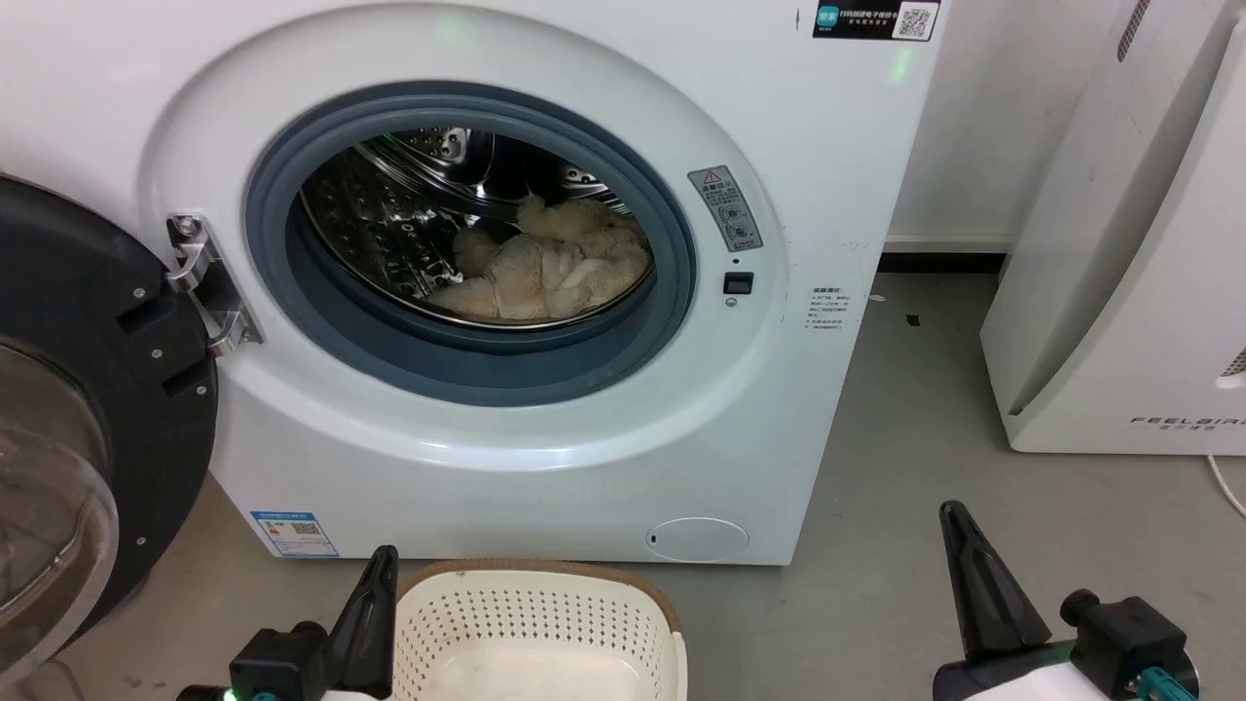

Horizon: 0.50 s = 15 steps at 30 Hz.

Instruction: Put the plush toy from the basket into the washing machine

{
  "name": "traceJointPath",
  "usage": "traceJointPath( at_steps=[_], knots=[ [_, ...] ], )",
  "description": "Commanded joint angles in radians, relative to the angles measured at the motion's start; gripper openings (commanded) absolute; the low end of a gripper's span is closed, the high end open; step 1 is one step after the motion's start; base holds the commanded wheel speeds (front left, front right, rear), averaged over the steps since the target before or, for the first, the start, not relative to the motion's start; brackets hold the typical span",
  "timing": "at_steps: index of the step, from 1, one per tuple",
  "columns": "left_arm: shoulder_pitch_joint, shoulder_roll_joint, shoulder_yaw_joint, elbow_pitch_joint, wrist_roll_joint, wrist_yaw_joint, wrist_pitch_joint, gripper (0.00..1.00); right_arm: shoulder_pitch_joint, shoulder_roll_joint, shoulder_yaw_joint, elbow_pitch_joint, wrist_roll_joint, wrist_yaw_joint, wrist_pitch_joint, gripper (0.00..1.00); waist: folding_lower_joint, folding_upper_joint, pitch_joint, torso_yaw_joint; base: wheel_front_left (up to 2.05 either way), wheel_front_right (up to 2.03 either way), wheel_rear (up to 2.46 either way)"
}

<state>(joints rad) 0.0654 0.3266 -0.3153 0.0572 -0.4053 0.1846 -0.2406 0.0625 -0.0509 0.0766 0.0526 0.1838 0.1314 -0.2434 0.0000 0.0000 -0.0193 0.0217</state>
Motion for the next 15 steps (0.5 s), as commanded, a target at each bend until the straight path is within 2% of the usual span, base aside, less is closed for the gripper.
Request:
traceJointPath(
  at_steps=[1, 15],
  knots=[
    [-0.005, -0.01, 0.011, -0.004, 0.017, -0.009, 0.006, 0.0, -0.005, 0.0, -0.003, -0.004, -0.013, 0.0, 0.007, 0.0, 0.0, 0.0, 0.0, 0.0, 0.0, 0.0, 0.0],
    [-0.012, -0.04, 0.046, -0.01, 0.061, -0.028, 0.033, 0.0, -0.011, 0.0, -0.011, -0.009, -0.032, 0.0, 0.034, 0.0, 0.0, 0.0, 0.002, -0.003, 0.0, 0.0, 0.0]
  ],
)
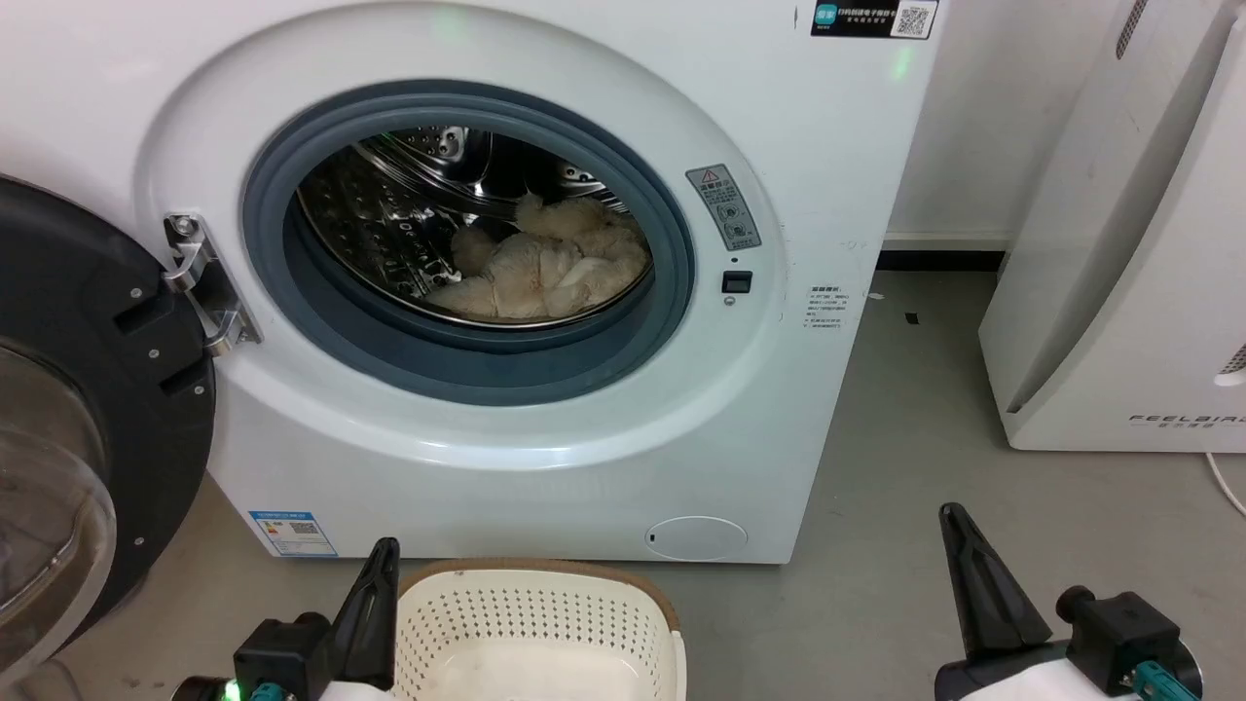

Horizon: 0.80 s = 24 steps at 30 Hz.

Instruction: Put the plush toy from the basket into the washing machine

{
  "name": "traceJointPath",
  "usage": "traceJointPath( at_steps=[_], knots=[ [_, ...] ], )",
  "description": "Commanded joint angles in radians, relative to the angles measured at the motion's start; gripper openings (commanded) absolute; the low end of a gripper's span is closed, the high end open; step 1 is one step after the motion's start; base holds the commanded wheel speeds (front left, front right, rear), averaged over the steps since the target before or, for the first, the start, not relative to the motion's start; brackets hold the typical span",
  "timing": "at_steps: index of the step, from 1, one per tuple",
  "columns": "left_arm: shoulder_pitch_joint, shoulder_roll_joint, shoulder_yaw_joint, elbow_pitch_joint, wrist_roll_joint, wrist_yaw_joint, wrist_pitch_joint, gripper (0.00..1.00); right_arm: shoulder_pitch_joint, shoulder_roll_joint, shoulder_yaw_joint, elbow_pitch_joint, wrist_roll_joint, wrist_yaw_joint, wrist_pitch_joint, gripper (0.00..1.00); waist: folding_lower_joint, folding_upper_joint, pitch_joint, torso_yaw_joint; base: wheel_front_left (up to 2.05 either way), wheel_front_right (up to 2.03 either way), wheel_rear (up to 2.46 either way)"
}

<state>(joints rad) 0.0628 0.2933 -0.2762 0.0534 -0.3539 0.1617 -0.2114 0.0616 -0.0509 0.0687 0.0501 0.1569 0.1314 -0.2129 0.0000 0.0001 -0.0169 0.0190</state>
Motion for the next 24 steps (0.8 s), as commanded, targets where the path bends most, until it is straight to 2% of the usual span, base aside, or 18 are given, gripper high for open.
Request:
traceJointPath(
  at_steps=[1, 24],
  knots=[
    [-0.01, -0.009, 0.009, -0.007, 0.013, -0.007, 0.006, 0.0, -0.011, 0.0, -0.004, -0.007, -0.007, 0.0, 0.005, 0.0, 0.0, -0.0001, 0.0, 0.0, 0.0, 0.0, 0.0],
    [-0.022, -0.062, 0.07, -0.017, 0.091, -0.042, 0.052, 0.0, -0.022, 0.0, -0.019, -0.017, -0.041, 0.0, 0.052, 0.0, 0.0, -0.0001, 0.004, -0.004, 0.0, 0.0, 0.0]
  ],
)
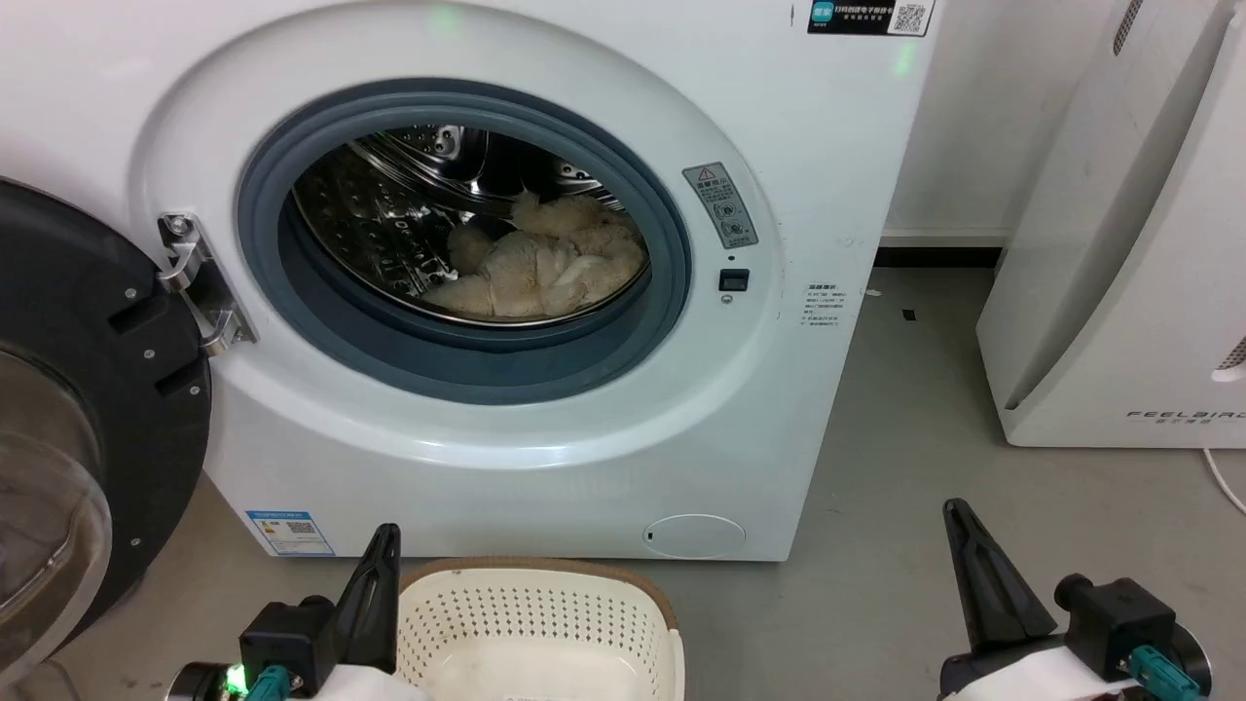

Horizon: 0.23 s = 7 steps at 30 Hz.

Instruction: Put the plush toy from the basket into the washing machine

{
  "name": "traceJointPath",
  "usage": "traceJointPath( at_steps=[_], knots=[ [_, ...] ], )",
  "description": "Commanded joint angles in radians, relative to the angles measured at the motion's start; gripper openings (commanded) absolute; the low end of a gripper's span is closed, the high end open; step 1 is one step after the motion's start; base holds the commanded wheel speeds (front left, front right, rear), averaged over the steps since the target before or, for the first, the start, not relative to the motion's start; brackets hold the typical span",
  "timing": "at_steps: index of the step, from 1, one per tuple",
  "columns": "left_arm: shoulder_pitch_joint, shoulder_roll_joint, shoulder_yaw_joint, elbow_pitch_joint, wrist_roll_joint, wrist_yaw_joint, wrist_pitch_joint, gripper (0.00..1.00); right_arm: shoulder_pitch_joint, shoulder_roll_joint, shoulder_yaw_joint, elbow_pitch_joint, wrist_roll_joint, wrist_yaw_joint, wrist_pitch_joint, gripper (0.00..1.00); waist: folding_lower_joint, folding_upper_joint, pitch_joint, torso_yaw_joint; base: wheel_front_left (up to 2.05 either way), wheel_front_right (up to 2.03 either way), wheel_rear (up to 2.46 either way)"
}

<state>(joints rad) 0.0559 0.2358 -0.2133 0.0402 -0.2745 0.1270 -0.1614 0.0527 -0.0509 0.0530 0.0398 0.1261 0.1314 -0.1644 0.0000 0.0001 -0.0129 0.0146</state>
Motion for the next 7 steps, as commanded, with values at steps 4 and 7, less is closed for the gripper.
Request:
traceJointPath(
  at_steps=[4, 7],
  knots=[
    [-0.017, -0.014, 0.018, -0.006, 0.025, -0.014, 0.01, 0.0, -0.016, 0.0, -0.005, -0.008, -0.016, 0.0, 0.012, 0.0, 0.0, -0.0001, 0.001, -0.001, 0.0, 0.0, 0.0],
    [-0.019, -0.021, 0.025, -0.007, 0.035, -0.018, 0.017, 0.0, -0.017, 0.0, -0.007, -0.01, -0.02, 0.0, 0.018, 0.0, 0.0, -0.0001, 0.001, -0.001, 0.0, 0.0, 0.0]
  ],
)
